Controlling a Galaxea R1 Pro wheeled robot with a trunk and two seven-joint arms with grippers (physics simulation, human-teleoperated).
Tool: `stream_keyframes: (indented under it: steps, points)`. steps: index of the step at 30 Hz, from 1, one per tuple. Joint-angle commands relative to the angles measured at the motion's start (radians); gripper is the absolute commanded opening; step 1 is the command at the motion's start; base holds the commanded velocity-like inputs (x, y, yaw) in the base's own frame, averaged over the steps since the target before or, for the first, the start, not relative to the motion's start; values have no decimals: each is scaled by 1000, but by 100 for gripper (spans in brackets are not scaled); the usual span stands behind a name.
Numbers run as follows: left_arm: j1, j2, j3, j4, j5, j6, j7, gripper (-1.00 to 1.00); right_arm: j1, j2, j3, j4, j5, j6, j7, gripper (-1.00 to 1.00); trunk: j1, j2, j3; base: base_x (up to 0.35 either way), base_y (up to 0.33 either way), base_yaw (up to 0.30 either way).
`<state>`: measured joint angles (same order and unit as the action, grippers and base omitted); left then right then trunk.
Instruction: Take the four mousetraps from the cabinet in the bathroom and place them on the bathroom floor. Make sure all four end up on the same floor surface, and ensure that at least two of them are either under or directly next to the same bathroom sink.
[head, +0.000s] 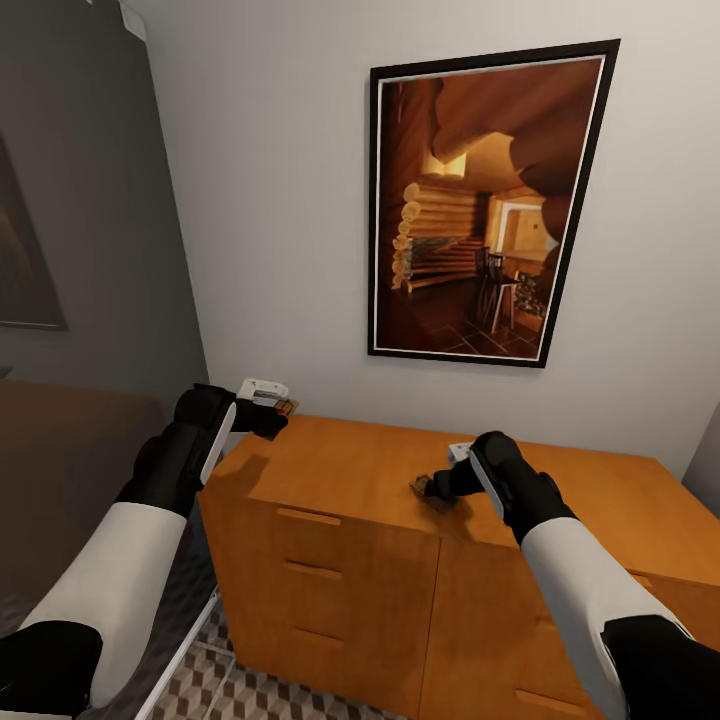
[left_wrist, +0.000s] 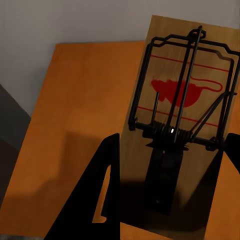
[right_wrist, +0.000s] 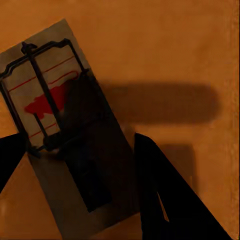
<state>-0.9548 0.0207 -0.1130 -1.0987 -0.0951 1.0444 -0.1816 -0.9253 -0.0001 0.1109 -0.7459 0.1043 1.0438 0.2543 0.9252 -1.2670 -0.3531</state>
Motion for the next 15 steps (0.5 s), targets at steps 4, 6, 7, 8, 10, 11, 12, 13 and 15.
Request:
stream_keyframes:
  steps: [4, 6, 7, 8, 10, 11, 12, 13, 15]
  points:
    - [-1, 1, -2, -1, -10, 3, -9, -100, -1, -10, 0, -117, 6, 3, 10, -100, 0, -1, -1, 0, 0, 0]
    - [-1, 1, -2, -1, -10, 3, -9, -100, 0, -11, 0, -153, 4, 3, 10, -100, 0, -1, -1, 0, 0, 0]
    - [-1, 1, -2, -1, -10, 3, -9, -100, -1, -12, 0, -169, 3, 3, 10, -100, 0, -1, -1, 0, 0, 0]
    - [-1, 1, -2, -1, -10, 3, -9, -100, -1, -13, -1, -197, 1, 3, 10, -100, 0, -1, -1, 0, 0, 0]
    - [-1, 1, -2, -1, -9, 3, -9, -100, -1, -14, -2, -219, 0, 3, 10, -100, 0, -1, -1, 0, 0, 0]
    - [-1, 1, -2, -1, -9, 3, -9, -100, -1, -14, -3, -234, -1, 3, 10, -100, 0, -1, -1, 0, 0, 0]
    - [-1, 1, -2, -1, -9, 3, -9, -100, -1, -14, -3, -239, -2, 3, 10, -100, 0, -1, -1, 0, 0, 0]
    - [-1, 1, -2, -1, -9, 3, -9, -100, -1, -15, -4, -243, -2, 3, 10, -100, 0, -1, -1, 0, 0, 0]
    - [-1, 1, -2, -1, -9, 3, -9, -100, -1, -15, -6, -252, -3, 3, 10, -100, 0, -1, -1, 0, 0, 0]
